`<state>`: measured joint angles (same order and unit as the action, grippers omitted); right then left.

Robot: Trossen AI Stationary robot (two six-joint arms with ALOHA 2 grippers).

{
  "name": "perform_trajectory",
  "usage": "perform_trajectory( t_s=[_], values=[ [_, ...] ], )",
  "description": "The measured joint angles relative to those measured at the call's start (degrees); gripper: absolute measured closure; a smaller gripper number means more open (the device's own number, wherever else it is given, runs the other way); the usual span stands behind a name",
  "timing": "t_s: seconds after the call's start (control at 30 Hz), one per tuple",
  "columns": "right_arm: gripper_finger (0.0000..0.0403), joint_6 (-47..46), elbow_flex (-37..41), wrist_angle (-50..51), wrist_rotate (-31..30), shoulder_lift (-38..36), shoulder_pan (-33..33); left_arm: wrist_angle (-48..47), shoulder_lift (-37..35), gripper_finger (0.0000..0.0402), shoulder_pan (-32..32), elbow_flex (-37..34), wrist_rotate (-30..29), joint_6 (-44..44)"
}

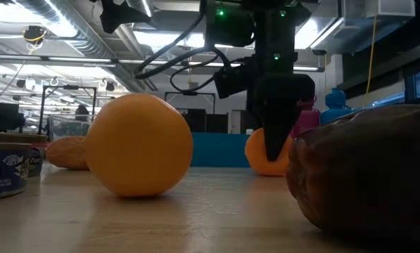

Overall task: Pick & Place Food Item
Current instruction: Put the right orange into the blue bin

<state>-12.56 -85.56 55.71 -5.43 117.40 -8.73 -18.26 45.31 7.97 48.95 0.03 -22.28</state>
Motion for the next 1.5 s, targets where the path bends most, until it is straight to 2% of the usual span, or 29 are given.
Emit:
perform_trajectory(
  t_s=[0.2, 0.37, 0.53, 0.7, 0.9, 1.13, 1.33, 1.5],
  values=[
    [0.0164, -0.6, 0.0, 0.0, 0.1, 0.0, 0.0, 0.0, 0.0, 0.0071, 0.0, 0.0, 0.0, 0.0],
    [0.0164, -5.0, 0.0, -0.3, 0.3, -1.9, 0.0, 0.0, 0.0, 0.0071, 0.0, 0.0, 0.0, 0.0],
    [0.0164, -10.0, 0.0, -1.4, 0.0, -7.5, 0.1, 0.0, 0.0, 0.0071, 0.0, 0.0, 0.0, 0.0],
    [0.0164, -15.6, 0.0, -3.0, -3.7, -14.8, 1.6, 0.0, -0.3, 0.0071, 0.0, 0.0, 0.0, 0.0],
    [0.0164, -21.7, 0.0, -4.3, -8.7, -21.2, 7.6, 0.1, 0.7, 0.0071, 0.0, 0.0, 0.0, 0.0],
    [0.0164, -25.9, 0.0, -9.6, -6.6, -22.2, 17.4, 0.4, 0.9, 0.0071, 0.0, 0.0, -0.1, -0.4],
    [0.0164, -23.4, -0.1, -13.1, -5.5, -21.9, 25.0, 0.4, 0.8, 0.0071, 0.0, 0.0, 0.0, -1.2],
    [0.0164, -16.7, -0.1, -12.9, -3.0, -21.8, 29.6, 0.4, 0.8, 0.0071, 0.0, 0.0, -0.1, -2.0]
  ],
)
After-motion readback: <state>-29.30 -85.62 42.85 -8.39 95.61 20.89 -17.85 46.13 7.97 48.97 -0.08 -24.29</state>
